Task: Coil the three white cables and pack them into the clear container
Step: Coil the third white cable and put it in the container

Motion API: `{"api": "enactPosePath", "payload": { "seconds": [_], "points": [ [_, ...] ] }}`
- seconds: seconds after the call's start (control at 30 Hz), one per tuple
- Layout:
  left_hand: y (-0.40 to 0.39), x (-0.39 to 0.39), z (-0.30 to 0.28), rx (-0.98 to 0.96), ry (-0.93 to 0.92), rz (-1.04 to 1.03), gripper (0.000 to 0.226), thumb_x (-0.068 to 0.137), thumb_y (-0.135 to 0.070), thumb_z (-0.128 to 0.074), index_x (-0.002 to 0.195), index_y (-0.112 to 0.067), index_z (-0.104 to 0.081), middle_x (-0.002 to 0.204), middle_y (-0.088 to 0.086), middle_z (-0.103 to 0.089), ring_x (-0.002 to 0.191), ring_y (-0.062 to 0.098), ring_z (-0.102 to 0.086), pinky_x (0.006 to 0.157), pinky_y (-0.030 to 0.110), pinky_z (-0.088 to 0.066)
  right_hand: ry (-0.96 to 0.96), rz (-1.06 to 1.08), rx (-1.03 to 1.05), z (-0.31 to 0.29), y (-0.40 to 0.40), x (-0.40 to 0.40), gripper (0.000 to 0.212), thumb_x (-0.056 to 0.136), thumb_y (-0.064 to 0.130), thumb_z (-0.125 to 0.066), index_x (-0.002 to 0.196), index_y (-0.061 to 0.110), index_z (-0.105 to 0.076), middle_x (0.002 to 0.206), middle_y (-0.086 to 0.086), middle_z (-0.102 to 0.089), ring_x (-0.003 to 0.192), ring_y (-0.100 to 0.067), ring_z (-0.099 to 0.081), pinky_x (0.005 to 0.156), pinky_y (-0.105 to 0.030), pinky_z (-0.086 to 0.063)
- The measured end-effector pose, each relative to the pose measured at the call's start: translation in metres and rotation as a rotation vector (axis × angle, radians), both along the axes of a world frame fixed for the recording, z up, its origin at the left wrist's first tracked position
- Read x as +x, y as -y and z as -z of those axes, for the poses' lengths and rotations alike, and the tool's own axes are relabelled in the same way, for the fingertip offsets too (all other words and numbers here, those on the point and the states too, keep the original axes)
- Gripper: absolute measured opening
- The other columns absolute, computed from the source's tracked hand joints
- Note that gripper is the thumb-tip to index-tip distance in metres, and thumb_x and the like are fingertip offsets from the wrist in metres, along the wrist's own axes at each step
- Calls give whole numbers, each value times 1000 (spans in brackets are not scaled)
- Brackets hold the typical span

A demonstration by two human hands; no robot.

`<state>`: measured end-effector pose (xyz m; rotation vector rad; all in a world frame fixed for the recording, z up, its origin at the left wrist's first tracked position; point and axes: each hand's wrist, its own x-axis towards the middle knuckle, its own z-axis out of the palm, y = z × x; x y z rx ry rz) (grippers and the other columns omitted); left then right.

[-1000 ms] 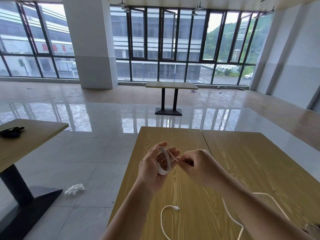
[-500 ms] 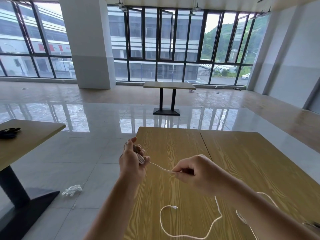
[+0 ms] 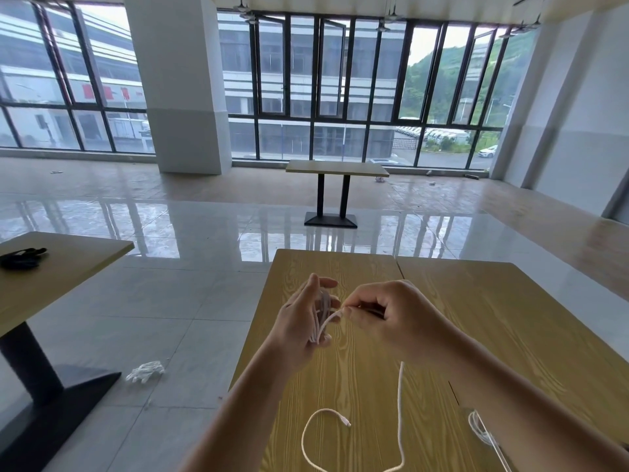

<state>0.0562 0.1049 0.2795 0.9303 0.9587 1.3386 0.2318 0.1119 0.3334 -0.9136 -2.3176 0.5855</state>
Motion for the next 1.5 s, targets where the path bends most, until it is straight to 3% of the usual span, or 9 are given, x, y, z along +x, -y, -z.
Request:
{"api": "enactPosePath", "payload": {
  "seconds": [0.37,0.5,0.7,0.93,1.07,1.2,1.3,1.43,1.5],
  "points": [
    [14,0,-2,43,-62,336,53,87,-69,-46,102,-23,-67,81,3,-65,66,13,-57,42,20,-36,-71,138,92,0,-11,-3,18,76,35,-84,67,27,-71,60,17,-65,46,1,-53,46,-12,-43],
    [16,-2,-5,68,-183,417,27,87,-45,-66,104,-23,-64,83,0,-63,67,11,-54,43,19,-34,-69,87,63,1,-13,-1,11,77,30,-84,72,27,-74,61,15,-67,48,1,-56,46,-10,-42],
    [15,-16,1,12,-59,530,13,92,-28,-60,99,-17,-62,85,9,-64,66,17,-56,43,20,-40,-103,128,7,-1,-22,20,23,84,18,-79,76,39,-73,60,23,-67,50,3,-58,48,-8,-41],
    [7,-7,5,-1,183,188,28,100,-28,-49,103,-9,-69,103,23,-72,97,37,-71,67,45,-58,-34,206,60,14,-21,20,19,92,21,-69,85,38,-72,69,29,-69,57,3,-64,52,-9,-46],
    [5,8,4,-40,314,5,28,105,-23,-42,113,-7,-64,111,22,-72,105,36,-70,73,46,-60,46,187,84,24,-13,9,16,95,18,-62,93,27,-76,57,14,-63,47,-1,-58,43,-17,-46],
    [4,16,3,-56,384,-105,27,105,-20,-40,114,-8,-62,103,21,-75,95,34,-73,74,41,-61,148,179,131,33,-9,1,18,97,25,-59,90,23,-75,59,14,-62,48,-2,-56,44,-20,-43],
    [2,17,2,-72,439,-164,24,104,-21,-42,106,-8,-63,78,15,-72,73,29,-73,65,40,-60,157,146,132,38,-6,-3,19,97,26,-57,95,25,-76,62,14,-65,50,-2,-58,45,-18,-43],
    [-8,11,3,-98,510,-303,20,103,-20,-45,100,-9,-61,67,10,-61,55,22,-62,53,36,-55,160,123,89,40,-2,-4,22,96,23,-59,112,25,-74,93,9,-78,76,-1,-70,70,-22,-59],
    [-14,4,6,-137,496,-385,18,102,-21,-47,97,-12,-61,69,9,-58,52,18,-56,46,30,-49,192,97,51,37,-1,-1,19,96,25,-60,109,25,-75,94,13,-77,77,5,-68,76,-21,-59]
  ]
}}
